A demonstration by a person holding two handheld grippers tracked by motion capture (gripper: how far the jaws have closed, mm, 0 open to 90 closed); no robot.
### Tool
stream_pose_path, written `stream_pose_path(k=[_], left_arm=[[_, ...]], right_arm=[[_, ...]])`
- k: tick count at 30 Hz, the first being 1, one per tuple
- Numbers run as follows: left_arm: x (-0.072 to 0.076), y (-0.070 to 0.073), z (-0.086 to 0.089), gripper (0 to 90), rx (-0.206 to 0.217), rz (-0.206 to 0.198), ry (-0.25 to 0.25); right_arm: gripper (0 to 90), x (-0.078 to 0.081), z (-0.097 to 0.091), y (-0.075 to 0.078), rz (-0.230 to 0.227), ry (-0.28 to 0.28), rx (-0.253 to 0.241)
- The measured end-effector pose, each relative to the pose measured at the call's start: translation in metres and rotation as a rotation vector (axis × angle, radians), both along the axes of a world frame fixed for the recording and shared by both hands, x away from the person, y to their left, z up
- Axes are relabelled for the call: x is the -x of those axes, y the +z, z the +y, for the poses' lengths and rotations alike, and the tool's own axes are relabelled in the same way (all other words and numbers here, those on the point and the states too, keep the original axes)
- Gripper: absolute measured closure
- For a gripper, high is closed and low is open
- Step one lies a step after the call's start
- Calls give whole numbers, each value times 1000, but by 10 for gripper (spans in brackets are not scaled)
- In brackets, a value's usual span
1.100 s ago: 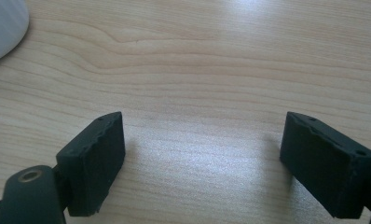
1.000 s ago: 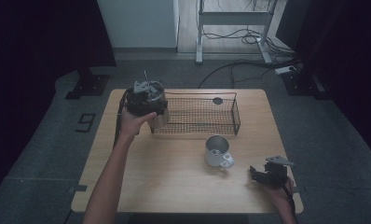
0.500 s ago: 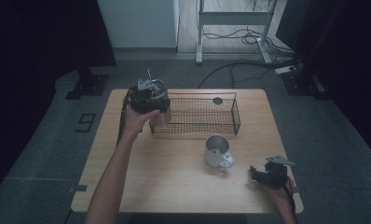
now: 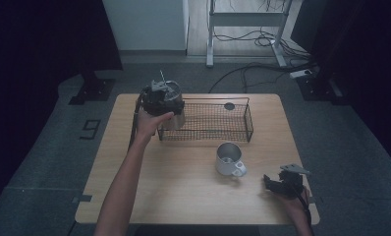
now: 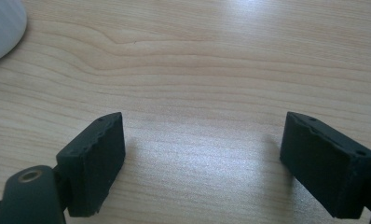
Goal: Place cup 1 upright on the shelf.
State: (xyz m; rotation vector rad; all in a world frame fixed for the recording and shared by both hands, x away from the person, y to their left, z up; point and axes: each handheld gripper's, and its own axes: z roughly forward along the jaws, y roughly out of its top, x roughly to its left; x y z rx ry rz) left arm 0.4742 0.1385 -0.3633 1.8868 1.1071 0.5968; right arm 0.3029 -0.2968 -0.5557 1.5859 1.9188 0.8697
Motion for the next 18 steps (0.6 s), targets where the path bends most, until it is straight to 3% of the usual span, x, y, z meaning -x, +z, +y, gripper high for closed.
stream_pose_path(k=[18], left_arm=[[-17, -3, -21, 42, -15, 12, -12]], right_arm=[[136, 0, 0, 0, 0, -1, 0]])
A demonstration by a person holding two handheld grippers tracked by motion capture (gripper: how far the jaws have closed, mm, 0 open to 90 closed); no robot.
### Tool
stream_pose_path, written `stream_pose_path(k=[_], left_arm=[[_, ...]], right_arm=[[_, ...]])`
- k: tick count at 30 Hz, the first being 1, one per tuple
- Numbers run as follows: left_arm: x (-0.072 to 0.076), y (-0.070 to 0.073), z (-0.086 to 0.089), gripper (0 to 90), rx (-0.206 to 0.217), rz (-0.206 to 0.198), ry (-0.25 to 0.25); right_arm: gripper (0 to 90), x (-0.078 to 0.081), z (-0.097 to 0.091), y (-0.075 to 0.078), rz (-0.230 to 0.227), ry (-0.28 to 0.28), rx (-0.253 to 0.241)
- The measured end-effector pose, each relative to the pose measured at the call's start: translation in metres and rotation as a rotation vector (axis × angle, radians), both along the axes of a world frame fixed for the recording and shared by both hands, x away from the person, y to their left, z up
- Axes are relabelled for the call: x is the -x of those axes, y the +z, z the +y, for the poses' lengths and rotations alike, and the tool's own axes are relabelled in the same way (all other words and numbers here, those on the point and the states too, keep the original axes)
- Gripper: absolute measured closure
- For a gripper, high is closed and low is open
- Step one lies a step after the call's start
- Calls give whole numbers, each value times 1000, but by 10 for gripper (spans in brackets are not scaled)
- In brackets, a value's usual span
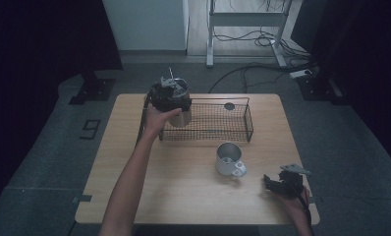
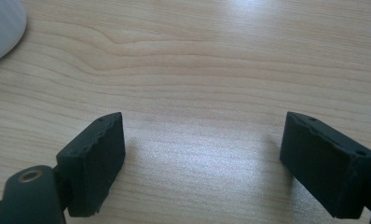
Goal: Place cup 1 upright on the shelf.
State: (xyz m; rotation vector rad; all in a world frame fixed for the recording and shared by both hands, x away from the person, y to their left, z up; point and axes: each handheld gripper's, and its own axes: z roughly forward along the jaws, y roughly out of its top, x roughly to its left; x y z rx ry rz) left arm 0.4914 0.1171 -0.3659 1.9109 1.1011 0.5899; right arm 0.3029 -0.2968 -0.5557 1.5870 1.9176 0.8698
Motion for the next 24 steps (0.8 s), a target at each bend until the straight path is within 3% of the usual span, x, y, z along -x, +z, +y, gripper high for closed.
stream_pose_path(k=[13, 24], left_arm=[[-13, -10, -9, 41, -15, 21, 6], [-21, -23, -11, 41, -24, 15, 8]], right_arm=[[136, 0, 0, 0, 0, 0, 1], [136, 0, 0, 0, 0, -1, 1]])
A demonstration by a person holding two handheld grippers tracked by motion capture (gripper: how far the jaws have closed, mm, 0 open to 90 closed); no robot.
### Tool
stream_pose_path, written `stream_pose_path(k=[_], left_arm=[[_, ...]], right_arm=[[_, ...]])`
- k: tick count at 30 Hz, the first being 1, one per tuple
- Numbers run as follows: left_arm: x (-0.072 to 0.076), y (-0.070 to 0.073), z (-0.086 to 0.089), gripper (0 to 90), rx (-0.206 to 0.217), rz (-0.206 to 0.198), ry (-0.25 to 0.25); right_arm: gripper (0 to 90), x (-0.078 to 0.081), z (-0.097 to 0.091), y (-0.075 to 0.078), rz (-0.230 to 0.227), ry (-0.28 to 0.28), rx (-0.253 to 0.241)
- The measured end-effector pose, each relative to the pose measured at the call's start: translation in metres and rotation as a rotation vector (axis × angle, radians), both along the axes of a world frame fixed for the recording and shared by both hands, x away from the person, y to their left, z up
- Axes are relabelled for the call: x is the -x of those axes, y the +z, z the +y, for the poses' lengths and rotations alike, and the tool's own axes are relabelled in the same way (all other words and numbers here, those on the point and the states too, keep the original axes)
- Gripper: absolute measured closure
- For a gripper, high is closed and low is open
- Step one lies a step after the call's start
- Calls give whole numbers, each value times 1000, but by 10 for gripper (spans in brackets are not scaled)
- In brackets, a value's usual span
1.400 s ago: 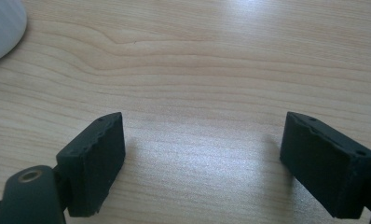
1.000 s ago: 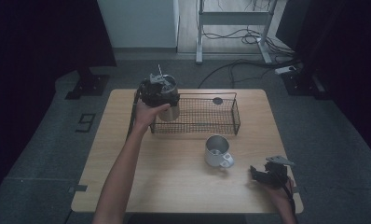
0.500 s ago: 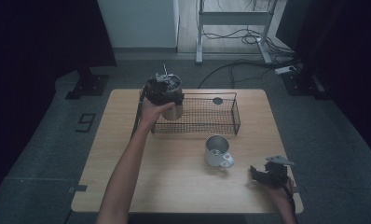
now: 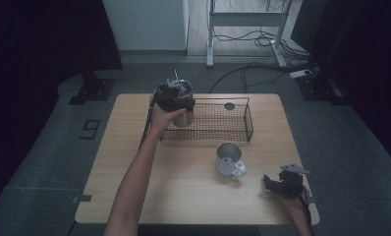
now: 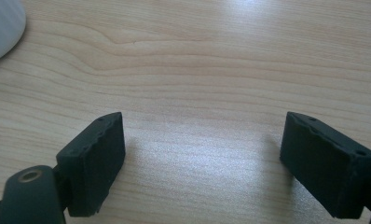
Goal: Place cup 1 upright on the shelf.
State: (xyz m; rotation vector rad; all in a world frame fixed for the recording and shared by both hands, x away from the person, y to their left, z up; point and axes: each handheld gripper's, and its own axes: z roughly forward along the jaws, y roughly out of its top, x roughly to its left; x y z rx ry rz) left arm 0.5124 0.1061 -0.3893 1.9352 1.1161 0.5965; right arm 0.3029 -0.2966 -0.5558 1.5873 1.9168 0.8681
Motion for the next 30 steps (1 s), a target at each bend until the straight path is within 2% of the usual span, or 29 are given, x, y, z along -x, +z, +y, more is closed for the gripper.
stream_pose_path(k=[17, 19, 24, 30], left_arm=[[-12, -23, -6, 42, -19, 41, 30], [-13, -27, -8, 42, -40, 43, 30], [-15, -34, -7, 41, -23, 54, 36], [-17, -39, -6, 41, -23, 61, 46]], right_arm=[[136, 0, 0, 0, 0, -1, 1], [136, 0, 0, 0, 0, -1, 1], [136, 0, 0, 0, 0, -1, 2], [136, 0, 0, 0, 0, -1, 2]])
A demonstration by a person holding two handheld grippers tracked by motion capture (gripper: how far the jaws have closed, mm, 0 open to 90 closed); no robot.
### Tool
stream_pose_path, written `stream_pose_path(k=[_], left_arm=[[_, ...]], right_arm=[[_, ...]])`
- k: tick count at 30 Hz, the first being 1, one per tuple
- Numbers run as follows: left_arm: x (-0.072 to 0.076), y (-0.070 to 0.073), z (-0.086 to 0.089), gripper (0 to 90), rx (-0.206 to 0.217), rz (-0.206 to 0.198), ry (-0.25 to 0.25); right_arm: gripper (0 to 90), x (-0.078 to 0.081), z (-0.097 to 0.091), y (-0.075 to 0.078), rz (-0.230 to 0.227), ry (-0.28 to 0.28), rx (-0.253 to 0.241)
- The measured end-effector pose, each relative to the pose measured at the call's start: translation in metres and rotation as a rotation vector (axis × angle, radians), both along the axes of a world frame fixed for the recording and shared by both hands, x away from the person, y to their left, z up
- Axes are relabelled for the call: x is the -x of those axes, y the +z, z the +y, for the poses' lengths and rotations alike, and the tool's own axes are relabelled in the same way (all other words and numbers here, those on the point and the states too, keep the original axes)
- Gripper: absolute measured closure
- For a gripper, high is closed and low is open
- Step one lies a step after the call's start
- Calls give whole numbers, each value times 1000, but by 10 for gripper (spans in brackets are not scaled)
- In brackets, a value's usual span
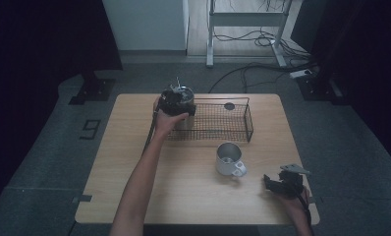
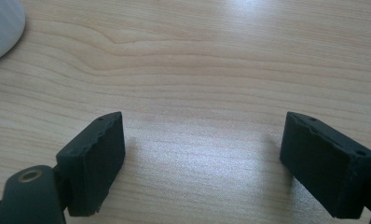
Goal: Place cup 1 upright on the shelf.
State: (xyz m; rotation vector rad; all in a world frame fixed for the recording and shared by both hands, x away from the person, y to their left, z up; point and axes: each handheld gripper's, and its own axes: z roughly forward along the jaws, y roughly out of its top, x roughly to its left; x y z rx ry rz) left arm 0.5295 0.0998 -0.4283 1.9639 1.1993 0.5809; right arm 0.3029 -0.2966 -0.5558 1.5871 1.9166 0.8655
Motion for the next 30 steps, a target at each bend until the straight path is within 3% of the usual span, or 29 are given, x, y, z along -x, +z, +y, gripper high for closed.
stream_pose_path(k=[30], left_arm=[[-3, -32, -4, 41, -3, 53, 19]], right_arm=[[136, 0, 0, 0, 0, 0, 0]])
